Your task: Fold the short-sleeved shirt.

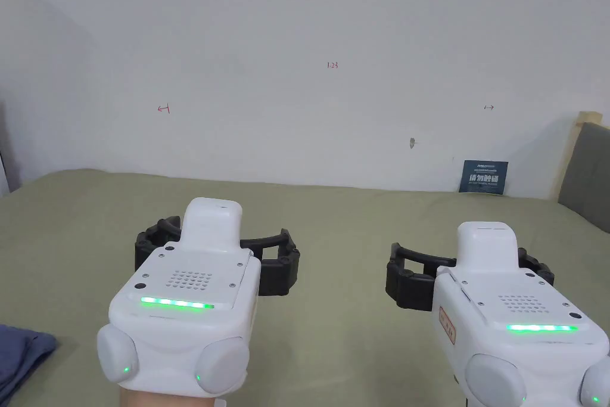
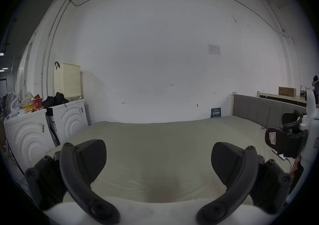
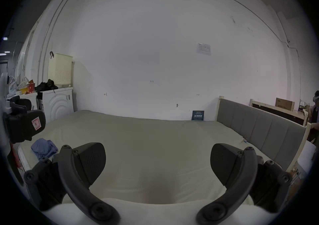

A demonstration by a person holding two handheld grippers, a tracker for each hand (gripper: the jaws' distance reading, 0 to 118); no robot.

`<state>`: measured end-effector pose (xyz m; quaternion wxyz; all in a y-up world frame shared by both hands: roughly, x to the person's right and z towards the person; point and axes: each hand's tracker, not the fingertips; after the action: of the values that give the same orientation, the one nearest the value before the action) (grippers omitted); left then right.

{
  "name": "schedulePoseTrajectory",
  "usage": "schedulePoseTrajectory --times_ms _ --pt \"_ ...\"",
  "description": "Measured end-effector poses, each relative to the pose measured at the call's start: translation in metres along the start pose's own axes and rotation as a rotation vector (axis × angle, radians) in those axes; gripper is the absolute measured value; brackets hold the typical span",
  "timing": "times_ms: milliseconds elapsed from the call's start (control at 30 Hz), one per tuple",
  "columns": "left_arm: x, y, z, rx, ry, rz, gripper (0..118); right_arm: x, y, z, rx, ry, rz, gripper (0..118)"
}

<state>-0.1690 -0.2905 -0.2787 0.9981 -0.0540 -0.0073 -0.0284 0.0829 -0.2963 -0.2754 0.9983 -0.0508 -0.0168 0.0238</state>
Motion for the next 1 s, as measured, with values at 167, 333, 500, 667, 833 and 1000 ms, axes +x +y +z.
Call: schedulePoseTrajectory --times_ms 167,333,500,667,833,1000 --pt "-0.002 0.001 0.001 -0.004 0.000 0.010 118 0.001 0.003 -0.001 -0.010 -0.016 0.002 118" --pt "-0.003 0.002 0.002 0.001 0.005 0.006 118 0.002 0.002 0.000 -0.003 -0.035 0.022 118" --pt "-0.003 0.001 0.001 -0.008 0.009 0.006 118 0.008 0.003 -0.003 -0.054 -0.043 -0.011 118" --pt "-0.002 0.001 0.002 -0.014 0.002 0.008 118 0.013 0.007 -0.002 -0.095 -0.038 -0.071 118" --pt "0.000 0.002 0.004 -0.012 -0.006 0.010 118 0.011 0.008 -0.003 -0.106 -0.072 -0.069 118" --pt "0.001 0.003 0.005 -0.007 -0.007 0.006 118 0.014 0.008 -0.005 -0.119 -0.053 -0.088 118"
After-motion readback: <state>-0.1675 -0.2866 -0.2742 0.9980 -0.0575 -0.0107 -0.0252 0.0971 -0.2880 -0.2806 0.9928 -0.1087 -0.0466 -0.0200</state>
